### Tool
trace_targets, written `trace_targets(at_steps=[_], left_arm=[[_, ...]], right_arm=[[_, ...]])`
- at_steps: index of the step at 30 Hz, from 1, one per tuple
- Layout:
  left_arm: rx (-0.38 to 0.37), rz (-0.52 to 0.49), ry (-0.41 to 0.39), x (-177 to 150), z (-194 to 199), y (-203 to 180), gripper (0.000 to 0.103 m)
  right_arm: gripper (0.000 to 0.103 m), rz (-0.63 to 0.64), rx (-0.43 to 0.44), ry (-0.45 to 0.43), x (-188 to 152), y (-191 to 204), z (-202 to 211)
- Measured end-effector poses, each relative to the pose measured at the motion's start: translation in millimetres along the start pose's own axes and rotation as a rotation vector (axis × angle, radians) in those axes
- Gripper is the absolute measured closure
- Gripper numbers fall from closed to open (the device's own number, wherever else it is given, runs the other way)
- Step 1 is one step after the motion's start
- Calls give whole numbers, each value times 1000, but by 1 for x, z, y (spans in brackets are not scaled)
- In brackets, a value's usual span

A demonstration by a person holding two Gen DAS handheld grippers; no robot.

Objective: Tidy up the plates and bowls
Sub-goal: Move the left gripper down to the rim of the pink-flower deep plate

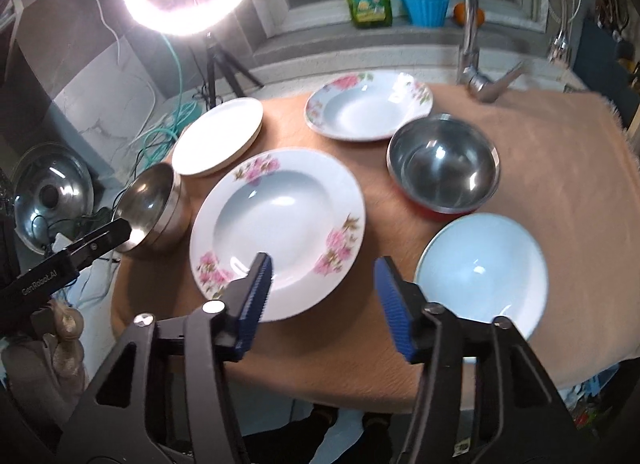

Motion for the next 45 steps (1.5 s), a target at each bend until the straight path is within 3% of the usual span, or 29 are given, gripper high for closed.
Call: trace_targets(at_steps=[2,10,17,23,24,35,45], left_arm=[[-23,13,26,-4,-4,1,47],[-101,65,101,-19,-17,1,55],[-136,107,145,-26,-31,-1,64],[-157,176,163,-32,-40,6,71],[-160,191,166,-33,-41,8,73],[-183,322,187,-42,-53,24,77],[-188,374,194,-40,-61,27,78]], right_arm=[[58,-28,34,26,-3,-1,-7],[64,-4,92,81,9,-2,-14],[71,105,119,168,61,-3,-27],[75,117,151,260,95,0,-60],[79,107,158,282,99,-2,-67],[84,124,147,395,124,-17,-105],[84,137,152,426,133,-26,-117]])
Point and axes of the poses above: each gripper's, at about its wrist camera, not at the fingertips, and z roughly against the way its jaws point, y to its left, x to its top, the point moved 6 cm from there along -z, roughly the way its jaws point, and after that the axes turned 7 degrees about y, right-handed, at the moved point
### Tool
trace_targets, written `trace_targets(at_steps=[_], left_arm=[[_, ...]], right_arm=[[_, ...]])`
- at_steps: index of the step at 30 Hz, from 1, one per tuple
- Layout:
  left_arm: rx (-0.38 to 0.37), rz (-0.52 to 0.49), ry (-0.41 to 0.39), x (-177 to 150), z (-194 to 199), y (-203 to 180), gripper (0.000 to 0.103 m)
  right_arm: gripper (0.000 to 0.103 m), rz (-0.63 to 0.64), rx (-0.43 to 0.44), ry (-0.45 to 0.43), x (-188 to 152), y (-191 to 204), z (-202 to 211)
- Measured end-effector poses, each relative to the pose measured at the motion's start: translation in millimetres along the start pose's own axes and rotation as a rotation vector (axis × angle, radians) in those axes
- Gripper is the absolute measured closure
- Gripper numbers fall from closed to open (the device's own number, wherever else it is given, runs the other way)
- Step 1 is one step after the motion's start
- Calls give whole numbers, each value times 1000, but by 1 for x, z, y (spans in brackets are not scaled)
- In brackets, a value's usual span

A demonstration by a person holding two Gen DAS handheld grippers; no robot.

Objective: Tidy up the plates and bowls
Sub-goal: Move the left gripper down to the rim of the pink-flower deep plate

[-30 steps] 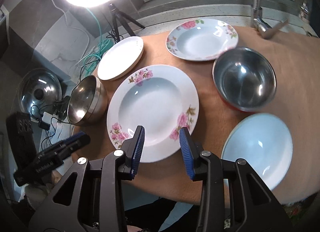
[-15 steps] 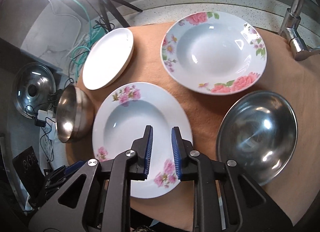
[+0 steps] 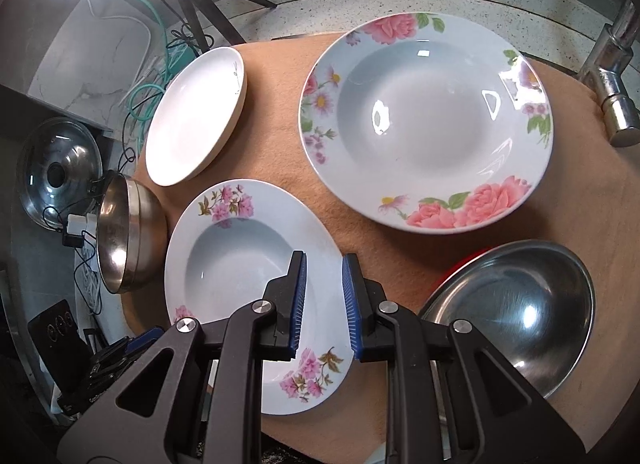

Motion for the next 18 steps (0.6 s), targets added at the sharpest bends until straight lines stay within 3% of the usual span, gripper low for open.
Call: trace_targets(at_steps=[18], left_arm=[[-4,63,11,10,-11,4,83]], right_arm=[[87,34,-15,46,8,-6,-15]])
Point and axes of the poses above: each gripper's, at about its wrist camera, not at the fingertips, and z roughly against the way its jaws point, y to its left, x to its top, the point moved 6 cm from there along -z, roughly the way its jaws point, and after that the axes turned 7 degrees about y, right-handed, at the moved point
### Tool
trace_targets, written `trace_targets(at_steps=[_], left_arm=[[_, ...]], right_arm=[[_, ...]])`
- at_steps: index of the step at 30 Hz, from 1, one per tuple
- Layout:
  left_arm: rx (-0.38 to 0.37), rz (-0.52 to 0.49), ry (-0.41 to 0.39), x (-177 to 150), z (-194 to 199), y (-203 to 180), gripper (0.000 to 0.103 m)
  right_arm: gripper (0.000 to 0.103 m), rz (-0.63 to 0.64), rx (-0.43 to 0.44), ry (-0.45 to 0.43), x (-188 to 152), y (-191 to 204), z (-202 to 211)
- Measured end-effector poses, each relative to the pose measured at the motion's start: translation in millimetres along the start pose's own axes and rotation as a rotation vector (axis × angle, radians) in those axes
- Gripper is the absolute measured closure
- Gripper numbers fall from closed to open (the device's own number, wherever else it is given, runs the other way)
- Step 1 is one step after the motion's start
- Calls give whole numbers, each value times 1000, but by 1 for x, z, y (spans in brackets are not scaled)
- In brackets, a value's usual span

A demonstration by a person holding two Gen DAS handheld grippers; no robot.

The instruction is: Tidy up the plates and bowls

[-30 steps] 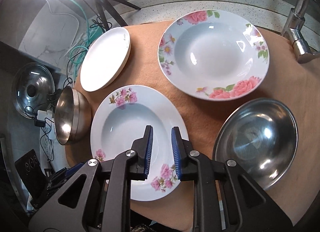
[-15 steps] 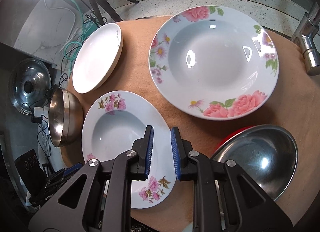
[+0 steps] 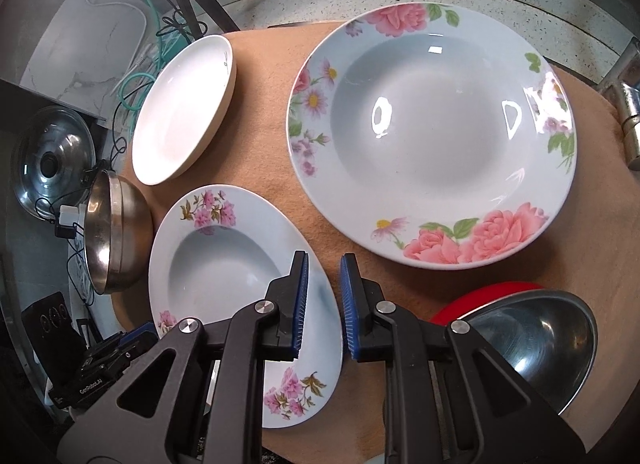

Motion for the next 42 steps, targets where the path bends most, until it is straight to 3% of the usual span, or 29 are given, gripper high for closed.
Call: trace_targets(at_steps=[42], left_arm=[[2,-1,27,6,-10,-2,89]], right_arm=[[87,128,-67,80,8,23,-18]])
Point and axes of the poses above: each gripper's, at about its wrist camera, not at the fingertips, and z roughly against the way its jaws point, y to its left, x to its top, the point moved 6 cm from there along -z, roughly the way its jaws point, and after that the axes turned 7 degrees about y, right-handed, at the moved point
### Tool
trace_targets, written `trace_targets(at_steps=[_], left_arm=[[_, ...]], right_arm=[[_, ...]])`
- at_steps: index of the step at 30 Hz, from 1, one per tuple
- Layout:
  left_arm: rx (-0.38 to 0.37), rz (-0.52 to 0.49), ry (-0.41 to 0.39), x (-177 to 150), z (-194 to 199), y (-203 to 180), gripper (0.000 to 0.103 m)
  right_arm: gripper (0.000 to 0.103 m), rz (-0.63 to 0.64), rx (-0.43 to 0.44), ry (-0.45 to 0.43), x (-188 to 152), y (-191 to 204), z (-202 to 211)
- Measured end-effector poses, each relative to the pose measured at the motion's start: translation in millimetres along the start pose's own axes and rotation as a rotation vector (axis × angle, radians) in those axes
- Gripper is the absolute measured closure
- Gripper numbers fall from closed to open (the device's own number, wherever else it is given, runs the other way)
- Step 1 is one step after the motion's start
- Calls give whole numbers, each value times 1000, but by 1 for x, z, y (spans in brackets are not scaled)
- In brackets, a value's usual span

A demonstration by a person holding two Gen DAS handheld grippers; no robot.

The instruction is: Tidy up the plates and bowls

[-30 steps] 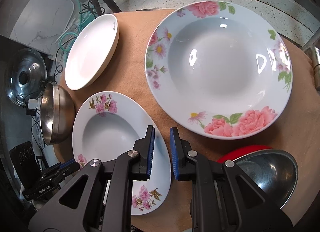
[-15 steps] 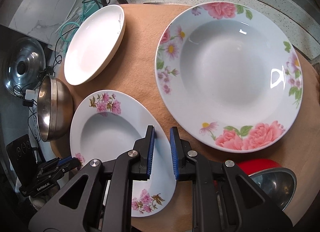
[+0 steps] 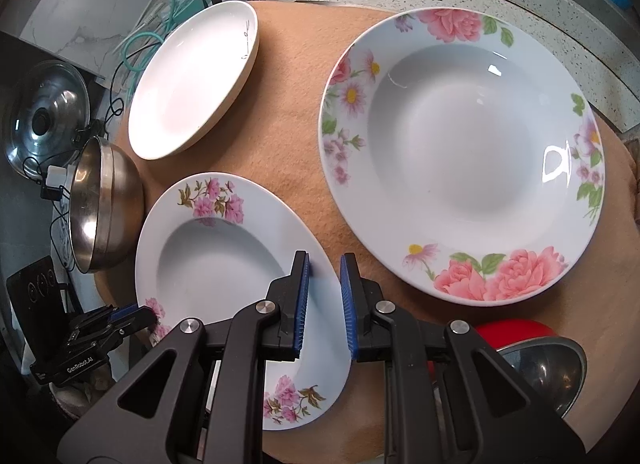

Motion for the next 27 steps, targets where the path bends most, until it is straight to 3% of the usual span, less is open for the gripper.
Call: trace_targets(at_steps=[27], left_arm=[[33,1,11,-9,3,0,89]], right_arm=[[86,15,5,20,-15,10,-3]])
Point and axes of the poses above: each gripper's, at about its wrist camera, not at the fingertips, and z roughly against the way its jaws point, y to its left, x to its top, the point moved 6 cm from there along -z, roughly the way its jaws point, and after that the axes turned 7 degrees about y, right-handed, at the moved point
